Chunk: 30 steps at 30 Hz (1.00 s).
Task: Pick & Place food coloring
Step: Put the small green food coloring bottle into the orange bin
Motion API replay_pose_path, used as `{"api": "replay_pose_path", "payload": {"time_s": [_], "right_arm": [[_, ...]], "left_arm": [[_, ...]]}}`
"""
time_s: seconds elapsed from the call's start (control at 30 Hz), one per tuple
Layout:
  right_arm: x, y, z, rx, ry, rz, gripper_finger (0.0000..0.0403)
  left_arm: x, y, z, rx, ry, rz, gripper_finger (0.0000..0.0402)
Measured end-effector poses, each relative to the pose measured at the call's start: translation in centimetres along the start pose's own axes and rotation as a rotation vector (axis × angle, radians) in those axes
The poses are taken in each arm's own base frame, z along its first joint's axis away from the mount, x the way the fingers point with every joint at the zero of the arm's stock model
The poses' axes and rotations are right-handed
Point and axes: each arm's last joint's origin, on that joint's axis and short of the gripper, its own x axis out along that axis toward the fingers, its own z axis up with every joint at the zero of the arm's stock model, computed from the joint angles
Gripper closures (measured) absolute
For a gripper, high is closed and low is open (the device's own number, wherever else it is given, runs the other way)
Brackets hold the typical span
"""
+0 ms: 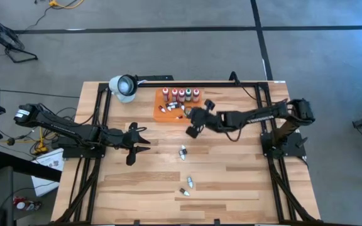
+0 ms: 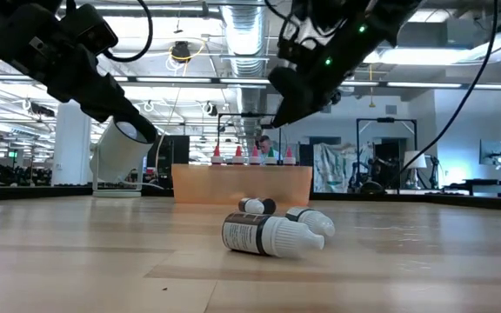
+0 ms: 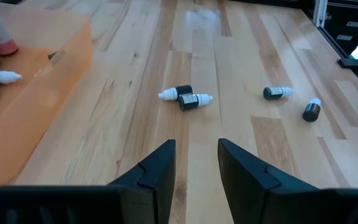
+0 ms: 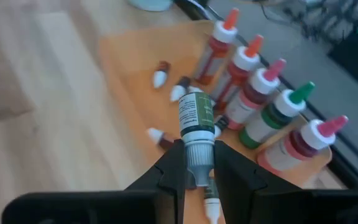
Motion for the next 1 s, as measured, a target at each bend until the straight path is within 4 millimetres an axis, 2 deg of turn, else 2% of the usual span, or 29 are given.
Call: {"api": "replay_pose_path", "payload": {"time_s": [0.2,0.33,0.4,0.47,0.53,0.7,0.9,1.0], "right_arm": [[1.5,-2.3,0.1,0.119,0.036,0.035,0.0342],[2.9,-2.9,-0.5,0.173,0.065,0.034,0.0342],[3.9,-2.8,-0.2,0.203,0.027,0.044,0.0342],[4.7,-2.8,-1.2,0.19,0.075,0.057,0.0342],[5.7,-2.6,-1.2,0.201,0.06,0.057,0.0342],[6.7,-2.4,-1.5,0.213,0.047,0.053,0.0342],[6.9,-2.9,-1.5,0.256,0.048,0.043,0.0341],[7.1,-3.3,-1.6,0.279,0.054,0.036,0.0326]], "left_arm": [[0.0,0.0,0.0,0.0,0.0,0.0,0.0288],[0.0,0.0,0.0,0.0,-0.001,-0.001,0.0288],[0.0,0.0,0.0,0.0,-0.002,-0.001,0.0288],[0.0,0.0,0.1,-0.002,-0.006,-0.002,0.0288],[0.0,0.0,0.0,-0.013,-0.005,-0.001,0.0288],[0.0,-0.1,0.0,-0.014,-0.004,-0.003,0.0288],[0.0,0.0,0.0,-0.014,-0.008,0.02,0.0288],[0.0,0.0,0.0,-0.014,-0.01,0.032,0.0288]]}}
